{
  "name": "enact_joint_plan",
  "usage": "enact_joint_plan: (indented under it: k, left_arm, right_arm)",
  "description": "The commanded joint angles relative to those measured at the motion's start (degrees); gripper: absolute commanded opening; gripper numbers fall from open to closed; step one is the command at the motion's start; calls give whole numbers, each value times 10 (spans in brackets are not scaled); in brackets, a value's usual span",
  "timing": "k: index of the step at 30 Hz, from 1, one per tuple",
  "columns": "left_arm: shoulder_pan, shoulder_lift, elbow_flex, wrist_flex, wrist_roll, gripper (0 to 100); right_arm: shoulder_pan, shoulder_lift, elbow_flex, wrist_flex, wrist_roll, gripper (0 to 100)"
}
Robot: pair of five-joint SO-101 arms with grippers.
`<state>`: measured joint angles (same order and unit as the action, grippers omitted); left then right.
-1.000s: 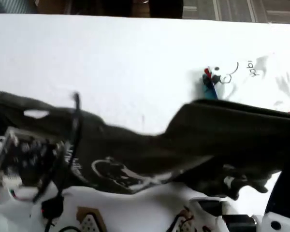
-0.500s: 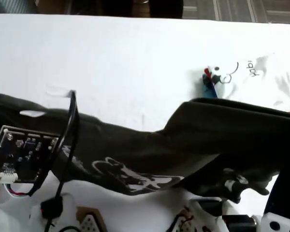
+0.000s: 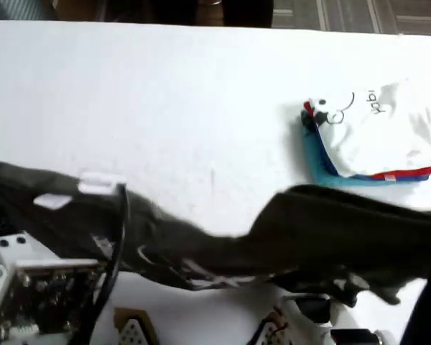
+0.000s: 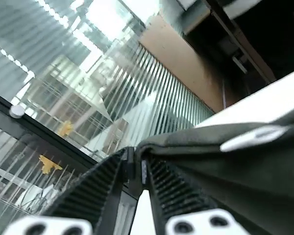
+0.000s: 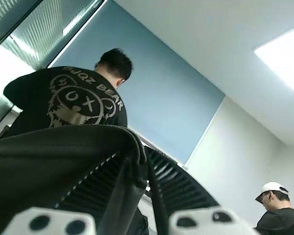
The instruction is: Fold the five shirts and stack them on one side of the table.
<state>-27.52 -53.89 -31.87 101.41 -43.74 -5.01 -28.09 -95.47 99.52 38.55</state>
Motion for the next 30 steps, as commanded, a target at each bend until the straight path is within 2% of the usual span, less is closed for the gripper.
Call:
enact_joint_plan:
  k: [1,7,17,30]
  left_arm:
    - [-5,-4,2,5,0,28]
    - [-4,9,32,-21,-1,28]
    - [-2,104,175,-206,0,28]
    - [51,314,247,-369,0,28]
  right_arm:
    - [7,0,1,2,-1,19]
    - [2,27,71,-18,-4,19]
    - [1,154,250,-212,-58,19]
    - [1,348,315,-293,-58,19]
